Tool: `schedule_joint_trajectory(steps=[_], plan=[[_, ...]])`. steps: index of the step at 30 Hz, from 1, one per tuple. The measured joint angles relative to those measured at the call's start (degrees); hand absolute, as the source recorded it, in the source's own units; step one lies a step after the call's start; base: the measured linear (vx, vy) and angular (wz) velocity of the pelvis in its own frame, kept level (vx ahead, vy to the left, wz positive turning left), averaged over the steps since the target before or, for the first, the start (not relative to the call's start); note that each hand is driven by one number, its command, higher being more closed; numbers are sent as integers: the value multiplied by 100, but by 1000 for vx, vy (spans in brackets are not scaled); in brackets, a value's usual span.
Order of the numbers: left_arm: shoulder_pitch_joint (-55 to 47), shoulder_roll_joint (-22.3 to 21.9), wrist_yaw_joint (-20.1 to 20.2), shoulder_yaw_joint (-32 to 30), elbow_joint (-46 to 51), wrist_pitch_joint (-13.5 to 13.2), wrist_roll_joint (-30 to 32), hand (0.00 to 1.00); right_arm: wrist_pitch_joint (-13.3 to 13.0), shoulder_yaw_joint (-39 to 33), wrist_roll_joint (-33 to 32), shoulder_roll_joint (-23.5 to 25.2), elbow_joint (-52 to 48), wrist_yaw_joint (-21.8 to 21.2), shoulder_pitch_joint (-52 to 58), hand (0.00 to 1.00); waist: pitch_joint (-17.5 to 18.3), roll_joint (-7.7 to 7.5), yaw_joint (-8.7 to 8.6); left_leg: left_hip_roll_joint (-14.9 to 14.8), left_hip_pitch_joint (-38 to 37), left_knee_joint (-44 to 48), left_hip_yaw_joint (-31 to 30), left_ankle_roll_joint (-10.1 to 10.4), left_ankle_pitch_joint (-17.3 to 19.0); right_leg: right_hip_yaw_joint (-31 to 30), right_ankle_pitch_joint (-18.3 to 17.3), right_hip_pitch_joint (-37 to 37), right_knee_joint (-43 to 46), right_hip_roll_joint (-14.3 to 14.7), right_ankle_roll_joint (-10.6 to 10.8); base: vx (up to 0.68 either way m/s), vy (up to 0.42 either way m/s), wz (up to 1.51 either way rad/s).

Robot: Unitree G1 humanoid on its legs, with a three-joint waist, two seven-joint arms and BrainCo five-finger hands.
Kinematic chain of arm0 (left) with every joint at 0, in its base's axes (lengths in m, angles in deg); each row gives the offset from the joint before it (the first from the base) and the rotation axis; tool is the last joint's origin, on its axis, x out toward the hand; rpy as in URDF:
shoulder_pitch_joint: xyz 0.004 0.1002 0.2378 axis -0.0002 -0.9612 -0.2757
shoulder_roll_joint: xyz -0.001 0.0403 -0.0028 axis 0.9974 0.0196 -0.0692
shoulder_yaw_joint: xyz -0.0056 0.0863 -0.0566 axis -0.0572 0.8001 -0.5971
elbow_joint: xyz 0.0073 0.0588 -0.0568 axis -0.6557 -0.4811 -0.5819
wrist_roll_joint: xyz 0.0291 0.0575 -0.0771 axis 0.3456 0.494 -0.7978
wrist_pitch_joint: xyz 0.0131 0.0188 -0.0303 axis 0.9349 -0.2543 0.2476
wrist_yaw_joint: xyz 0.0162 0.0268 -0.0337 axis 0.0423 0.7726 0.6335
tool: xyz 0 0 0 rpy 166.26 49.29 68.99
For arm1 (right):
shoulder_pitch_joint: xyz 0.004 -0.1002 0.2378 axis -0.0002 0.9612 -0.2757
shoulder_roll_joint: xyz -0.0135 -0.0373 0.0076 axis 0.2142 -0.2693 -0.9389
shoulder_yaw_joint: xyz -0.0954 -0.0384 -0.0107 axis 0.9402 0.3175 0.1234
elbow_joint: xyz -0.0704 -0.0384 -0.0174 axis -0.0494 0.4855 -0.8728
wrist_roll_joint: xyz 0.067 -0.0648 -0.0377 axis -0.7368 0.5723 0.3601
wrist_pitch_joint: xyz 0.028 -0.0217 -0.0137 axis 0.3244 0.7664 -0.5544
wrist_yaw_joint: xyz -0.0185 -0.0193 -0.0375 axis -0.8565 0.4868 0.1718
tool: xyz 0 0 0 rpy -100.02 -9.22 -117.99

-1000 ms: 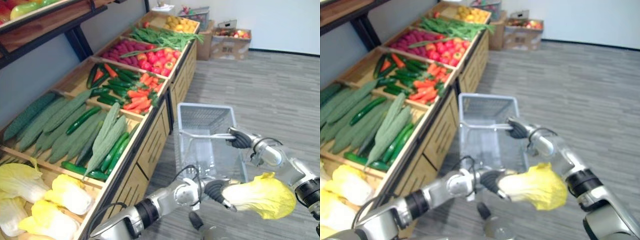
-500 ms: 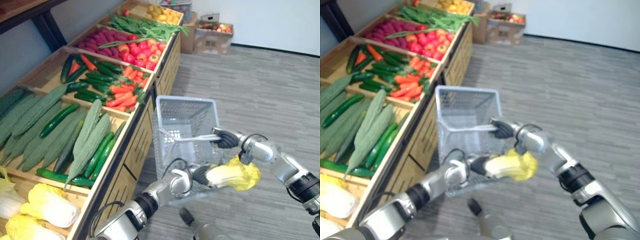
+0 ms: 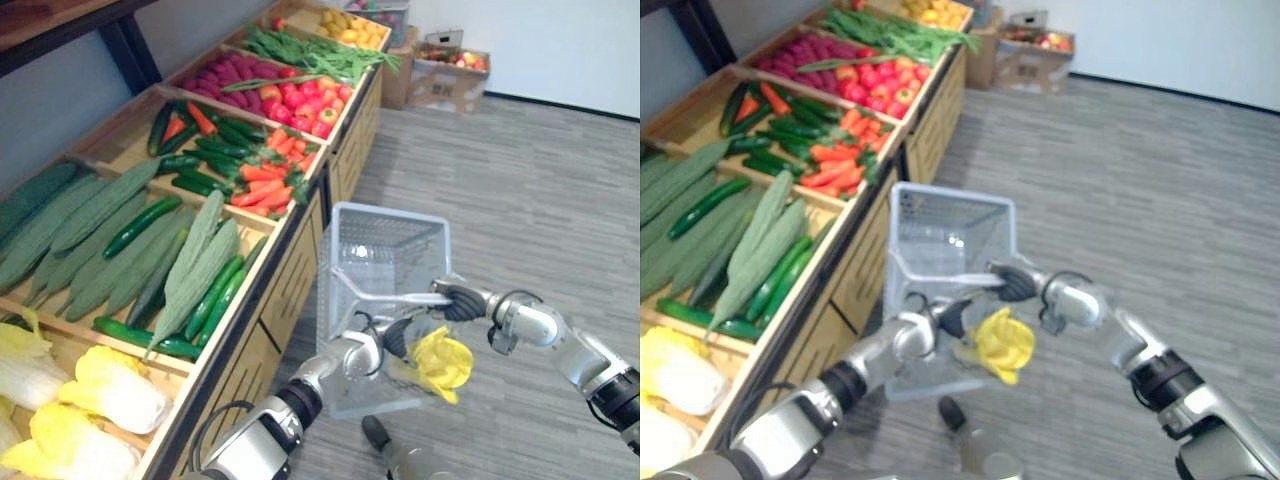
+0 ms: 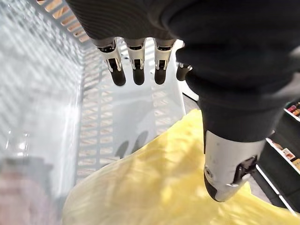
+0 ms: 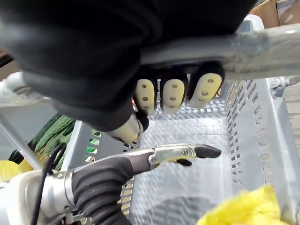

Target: Pick vegetable in the basket

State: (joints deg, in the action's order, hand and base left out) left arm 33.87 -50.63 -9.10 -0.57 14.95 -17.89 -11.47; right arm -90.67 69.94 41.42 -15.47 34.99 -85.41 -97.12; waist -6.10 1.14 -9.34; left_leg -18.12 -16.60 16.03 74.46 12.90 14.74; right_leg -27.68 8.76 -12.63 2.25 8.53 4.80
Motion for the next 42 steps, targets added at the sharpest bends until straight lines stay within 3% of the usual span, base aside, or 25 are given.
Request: schedule_joint_trajectory(steps=[4, 8, 11, 12, 13, 16, 17, 19, 20, 21, 24, 27, 29, 33, 35, 38, 42], plan=[[1, -98, 19, 29, 131, -2, -5, 0, -14, -362, 4, 7, 3, -12, 316, 100, -11, -18, 19, 30, 63, -7, -142, -27, 4, 117, -8, 8, -5, -93, 11, -52, -14, 20], [-49, -41, 54, 296, 1087, 90, -59, 0, -168, -1077, -39, 69, -18, -22, 859, 100, -20, -34, 66, 30, 178, 17, -337, -76, 25, 318, -32, 14, -6, -222, 43, -52, -15, 29], [-154, 289, 279, 510, 1914, 250, -328, 0, -407, -1479, -65, 78, -250, -25, 1257, 100, -28, -53, 85, 29, 277, 31, -602, -104, 30, 528, -37, 18, 57, -303, 48, -77, -25, 35], [-262, 522, 424, 692, 2541, 187, -608, 0, -467, -1571, -65, 146, -239, -10, 1332, 100, -23, -67, 89, 25, 344, 44, -695, -135, 44, 597, -52, 16, 84, -341, 65, -85, -25, 41], [-366, 690, 576, 720, 3010, 316, -893, 0, -591, -1813, -53, 183, -222, -10, 1483, 100, -22, -67, 139, 26, 374, 61, -787, -170, 62, 696, -66, 18, 106, -397, 83, -106, -23, 41], [-473, 1201, 885, 823, 3746, 349, -1704, 0, -689, -2140, 42, 229, 7, -2, 1604, 100, -12, -93, 193, 24, 550, 136, -1099, -231, 100, 918, -104, 12, 180, -534, 116, -99, -17, 56], [-558, 1524, 973, 1075, 4846, 157, -2563, 0, -535, -2516, 68, 677, 702, 149, 1609, 100, 23, -161, 265, 27, 710, 167, -1361, -270, 109, 1160, -123, 13, 193, -645, 115, -136, -23, 95], [-595, 1574, 991, 1334, 6427, -533, -3447, 0, -19, -3006, 253, 965, 1902, 360, 1647, 100, 89, -143, 504, 51, 914, 182, -1724, -405, 72, 1451, -133, 42, 187, -803, 128, -94, 0, 93], [-635, 1569, 1007, 1348, 6797, -725, -3708, 0, 164, -3181, 309, 1077, 2203, 428, 1669, 100, 105, -131, 542, 59, 981, 182, -1895, -439, 54, 1597, -133, 89, 177, -875, 128, -83, 30, 99], [-716, 1642, 1082, 1343, 7057, -855, -4104, 0, 370, -3392, 466, 1214, 2543, 516, 1750, 100, 139, -121, 610, 67, 1077, 182, -2143, -472, 34, 1823, -133, 137, 177, -956, 128, -72, 24, 91], [-1045, 2067, 1233, 1288, 7117, -825, -4946, 0, 701, -3938, 525, 1530, 3190, 771, 2067, 100, 196, -123, 684, 152, 1387, 148, -2746, -585, -34, 2302, -133, 222, 176, -1169, 129, -87, 20, 107], [-1853, 2444, 1236, 748, 7125, -602, -5281, 0, 816, -4803, 505, 1975, 3665, 1131, 2412, 100, 254, -84, 777, 431, 1626, -64, -3326, -760, -194, 2774, -133, 306, 127, -1463, 129, -67, 33, 82], [-2222, 2463, 1235, 397, 7133, -557, -5472, 0, 824, -5171, 492, 2178, 3859, 1288, 2549, 100, 291, -87, 779, 538, 1705, -156, -3629, -801, -260, 3028, -133, 437, 42, -1580, 129, -52, 35, 93], [-3336, 2379, 1135, -929, 7270, -506, -5645, 0, 829, -5782, 493, 2497, 4642, 1653, 2593, 100, 446, -155, 815, 843, 1931, -426, -4387, -858, -461, 3503, -215, 663, -147, -1787, 162, -26, 11, 85], [-3950, 1996, 942, -1819, 7260, -401, -5605, 0, 834, -5849, 486, 2635, 5038, 1762, 2595, 100, 467, -190, 852, 1039, 1961, -768, -4736, -853, -712, 3739, -420, 712, -185, -1883, 193, -9, -30, 78], [-4273, 1409, 740, -2625, 7012, -381, -5281, 0, 831, -5960, 483, 2759, 5433, 1762, 2681, 100, 478, -230, 963, 1223, 1955, -1423, -5122, -820, -1189, 4027, -430, 694, -310, -1913, 205, 1, -32, 58], [-4347, 749, 268, -3818, 5759, -124, -4362, 0, 834, -6187, 388, 2880, 5658, 1829, 2802, 100, 522, -301, 944, 1295, 1937, -1885, -5508, -888, -1584, 4346, -411, 700, -333, -1838, 206, 61, -33, 39]])
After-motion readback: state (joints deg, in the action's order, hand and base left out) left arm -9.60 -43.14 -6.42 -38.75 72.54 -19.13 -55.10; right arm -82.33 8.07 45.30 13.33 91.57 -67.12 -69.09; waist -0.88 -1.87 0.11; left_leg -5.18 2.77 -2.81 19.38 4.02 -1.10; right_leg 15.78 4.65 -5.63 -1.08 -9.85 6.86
